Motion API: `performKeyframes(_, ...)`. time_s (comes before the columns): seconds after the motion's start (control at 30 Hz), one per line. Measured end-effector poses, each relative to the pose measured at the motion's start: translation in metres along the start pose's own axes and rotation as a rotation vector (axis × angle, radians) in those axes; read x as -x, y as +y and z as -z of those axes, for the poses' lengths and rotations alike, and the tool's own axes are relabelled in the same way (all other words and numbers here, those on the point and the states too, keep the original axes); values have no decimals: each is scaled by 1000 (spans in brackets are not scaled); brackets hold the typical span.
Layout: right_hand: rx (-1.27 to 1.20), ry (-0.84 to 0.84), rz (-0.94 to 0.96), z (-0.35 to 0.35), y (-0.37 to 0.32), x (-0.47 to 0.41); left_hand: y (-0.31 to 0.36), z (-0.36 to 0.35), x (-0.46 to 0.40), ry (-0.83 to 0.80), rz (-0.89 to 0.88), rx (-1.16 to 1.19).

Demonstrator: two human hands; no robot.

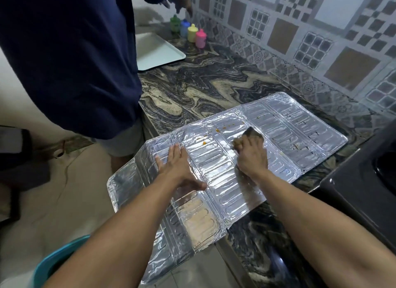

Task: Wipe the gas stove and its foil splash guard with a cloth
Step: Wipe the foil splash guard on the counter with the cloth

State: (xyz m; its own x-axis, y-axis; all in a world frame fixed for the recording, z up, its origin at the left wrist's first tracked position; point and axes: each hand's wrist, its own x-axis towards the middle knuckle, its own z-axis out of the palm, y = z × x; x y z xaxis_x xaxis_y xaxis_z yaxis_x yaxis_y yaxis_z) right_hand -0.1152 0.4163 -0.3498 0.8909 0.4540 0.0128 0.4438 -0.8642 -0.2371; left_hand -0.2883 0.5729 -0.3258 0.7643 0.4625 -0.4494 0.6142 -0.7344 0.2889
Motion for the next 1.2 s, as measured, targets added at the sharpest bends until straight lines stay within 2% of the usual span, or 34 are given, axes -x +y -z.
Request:
performKeyframes(0.1,-82,-36,308,-12,-40,37,0,-1,-1,1,8,3)
performKeyframes(0.23,-30,-93,518,-20,-61,40,0,-1,-3,3,15,-21)
performKeyframes(0.33,14,-89,492,-15,-44,9,-2,-2,-4,6,22,6)
performKeyframes(0.43,-51,-67,335,-11,-17,-27,-5,-6,-7,-9,11,89)
performKeyframes(0.6,-42,103,125,2,0,-60,-3,-5,-6,-10,27,102)
performKeyframes(0.73,-240,158,364,15,-60,-37,0,-3,-5,-8,35,72)
performKeyframes(0.87,-381,36,559,5,-103,-8,3,-4,-4,-9,68,70)
performKeyframes(1.03,-3,-98,564,-20,-94,-16,5,-3,-7,-20,93,95)
performKeyframes(1.2,83,-26,601,-21,-87,-33,3,-3,-9,-37,91,95)
